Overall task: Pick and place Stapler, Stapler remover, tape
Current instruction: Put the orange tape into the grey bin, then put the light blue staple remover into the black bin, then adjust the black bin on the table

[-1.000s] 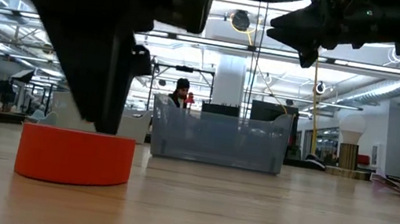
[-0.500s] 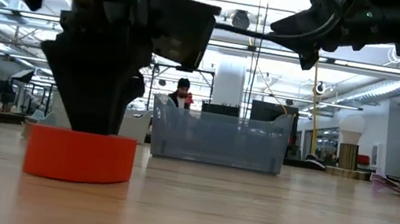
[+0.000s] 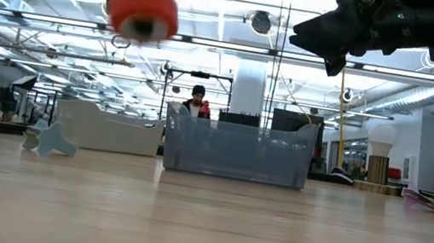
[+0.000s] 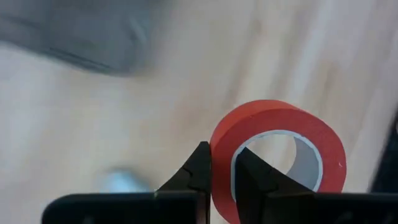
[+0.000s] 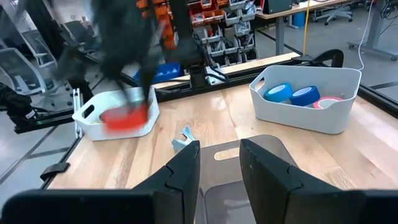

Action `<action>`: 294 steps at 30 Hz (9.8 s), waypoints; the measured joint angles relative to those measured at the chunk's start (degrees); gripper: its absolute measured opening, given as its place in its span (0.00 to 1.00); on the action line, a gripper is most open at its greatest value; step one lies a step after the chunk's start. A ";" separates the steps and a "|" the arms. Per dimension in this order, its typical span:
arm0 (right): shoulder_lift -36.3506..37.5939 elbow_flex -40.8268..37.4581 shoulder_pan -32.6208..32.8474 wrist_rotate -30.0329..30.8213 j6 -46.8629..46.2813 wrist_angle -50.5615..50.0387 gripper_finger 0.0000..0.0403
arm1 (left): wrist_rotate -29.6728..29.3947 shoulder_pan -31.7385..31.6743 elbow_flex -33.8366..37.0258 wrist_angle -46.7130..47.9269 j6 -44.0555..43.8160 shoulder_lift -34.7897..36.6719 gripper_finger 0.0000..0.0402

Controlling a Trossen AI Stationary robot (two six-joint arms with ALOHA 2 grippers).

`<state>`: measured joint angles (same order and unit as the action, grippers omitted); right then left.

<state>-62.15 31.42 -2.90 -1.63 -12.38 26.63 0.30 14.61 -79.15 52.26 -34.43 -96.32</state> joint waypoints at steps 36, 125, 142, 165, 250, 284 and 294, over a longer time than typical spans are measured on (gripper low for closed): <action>-0.02 0.00 -0.09 4.98 -0.42 -0.33 0.26 | -22.51 -50.97 -0.07 6.15 46.15 -6.56 0.08; -0.02 0.00 -0.26 6.08 -1.73 -0.35 0.26 | -5.73 -12.50 -0.11 15.09 19.22 14.32 0.42; -0.02 0.00 -0.26 6.03 -1.71 -0.39 0.26 | 1.86 -6.35 22.15 5.84 -4.53 8.95 0.42; -0.02 0.00 -0.26 6.03 -1.71 -0.41 0.26 | 8.08 -14.32 31.56 -4.47 -2.69 10.57 0.42; 0.00 0.00 -0.26 6.03 -1.80 -0.32 0.26 | -1.85 -17.87 15.21 -18.92 4.64 17.05 0.07; -0.02 -0.02 -0.46 6.04 -1.29 -2.58 0.26 | 2.59 -23.85 1.24 -18.22 6.98 -15.40 0.07; -0.02 -0.02 -0.46 5.92 -1.40 -2.95 0.26 | 3.29 -23.89 1.27 -19.83 5.75 -15.38 0.27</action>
<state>-62.17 31.40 -3.36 4.30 -13.78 23.68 3.60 -9.28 -77.89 32.42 -28.68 -111.70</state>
